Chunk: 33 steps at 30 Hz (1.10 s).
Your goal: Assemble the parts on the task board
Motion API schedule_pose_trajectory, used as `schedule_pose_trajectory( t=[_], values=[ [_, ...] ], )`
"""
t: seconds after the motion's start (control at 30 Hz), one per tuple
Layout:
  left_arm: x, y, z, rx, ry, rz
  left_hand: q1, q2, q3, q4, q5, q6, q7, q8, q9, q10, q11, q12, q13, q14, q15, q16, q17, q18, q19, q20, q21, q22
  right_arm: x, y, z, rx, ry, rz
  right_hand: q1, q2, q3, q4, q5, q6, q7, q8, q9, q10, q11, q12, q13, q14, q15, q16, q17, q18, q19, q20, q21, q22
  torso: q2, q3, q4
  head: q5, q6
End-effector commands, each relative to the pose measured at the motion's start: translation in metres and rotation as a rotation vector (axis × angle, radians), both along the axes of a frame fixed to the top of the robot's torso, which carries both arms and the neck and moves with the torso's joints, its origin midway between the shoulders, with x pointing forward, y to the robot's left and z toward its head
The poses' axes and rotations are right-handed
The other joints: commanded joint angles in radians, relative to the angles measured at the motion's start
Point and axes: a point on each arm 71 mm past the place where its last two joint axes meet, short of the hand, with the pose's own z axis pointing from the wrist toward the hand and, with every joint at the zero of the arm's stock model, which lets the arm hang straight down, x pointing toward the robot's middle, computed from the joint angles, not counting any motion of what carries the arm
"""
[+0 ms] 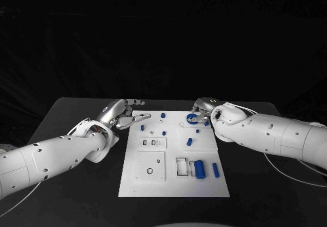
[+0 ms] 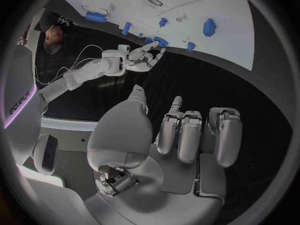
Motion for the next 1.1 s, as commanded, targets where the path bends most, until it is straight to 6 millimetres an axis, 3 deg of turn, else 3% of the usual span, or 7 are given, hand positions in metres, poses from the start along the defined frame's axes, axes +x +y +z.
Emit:
schedule_pose_trajectory(
  t=[0.03, 0.2, 0.33, 1.1],
  values=[
    [-0.0007, -0.0016, 0.0007, 0.002, -0.006, -0.012, -0.001, 0.01, -0.005, 0.0, -0.003, 0.007, -0.001, -0.006, 0.0, 0.104, 0.002, 0.003, 0.263, 0.104, 0.006, 0.003, 0.263, -0.007, 0.105, 0.01, 0.002, 0.263, 0.0, -0.0005, 0.0017, 0.026, -0.023, 0.003, -0.007, 0.002, -0.003, 0.005, -0.006, -0.006, 0.003, -0.005, -0.001, 0.105, 0.007, 0.003, 0.263, 0.106, 0.008, 0.004, 0.263, -0.007, 0.105, 0.007, 0.005, 0.263, -0.001, 0.0002, -0.0004, 0.0, -0.001],
    [-0.0005, -0.0014, 0.0007, 0.004, -0.007, -0.011, -0.001, 0.01, -0.005, 0.0, -0.003, 0.008, -0.001, -0.007, 0.0, 0.104, 0.002, 0.003, 0.263, 0.104, 0.006, 0.003, 0.263, -0.007, 0.105, 0.01, 0.002, 0.263, 0.0002, -0.0027, 0.0013, 0.025, -0.018, -0.003, -0.001, 0.013, 0.007, -0.008, 0.059, 0.015, 0.008, -0.001, 0.001, 0.105, 0.013, 0.003, 0.263, 0.106, 0.014, 0.004, 0.263, -0.007, 0.105, 0.013, 0.005, 0.263, 0.0, 0.0001, -0.0001, -0.003, -0.001],
    [-0.0005, -0.0017, 0.0006, 0.005, -0.007, -0.014, -0.001, 0.01, -0.005, 0.0, -0.003, 0.008, -0.001, -0.007, 0.0, 0.104, 0.002, 0.003, 0.263, 0.104, 0.006, 0.003, 0.263, -0.007, 0.105, 0.01, 0.002, 0.263, 0.0001, -0.0045, -0.0001, 0.018, -0.006, -0.01, 0.002, 0.016, 0.012, -0.016, 0.077, 0.025, 0.008, 0.0, 0.002, 0.105, 0.013, 0.003, 0.263, 0.106, 0.015, 0.004, 0.263, -0.007, 0.105, 0.015, 0.005, 0.263, 0.0, -0.0001, -0.0001, -0.005, -0.002],
    [-0.0002, -0.0017, 0.0003, 0.009, -0.007, -0.015, -0.001, 0.01, -0.005, 0.0, -0.003, 0.008, -0.001, -0.007, 0.0, 0.104, 0.002, 0.003, 0.263, 0.104, 0.006, 0.003, 0.263, -0.007, 0.105, 0.01, 0.002, 0.263, 0.002, -0.003, -0.0065, -0.039, 0.06, -0.028, 0.007, 0.018, 0.019, -0.026, 0.08, 0.033, 0.011, 0.0, 0.001, 0.105, 0.015, 0.003, 0.263, 0.106, 0.015, 0.004, 0.263, -0.007, 0.105, 0.016, 0.005, 0.263, 0.0, -0.0003, 0.0001, -0.012, -0.005]
  ],
)
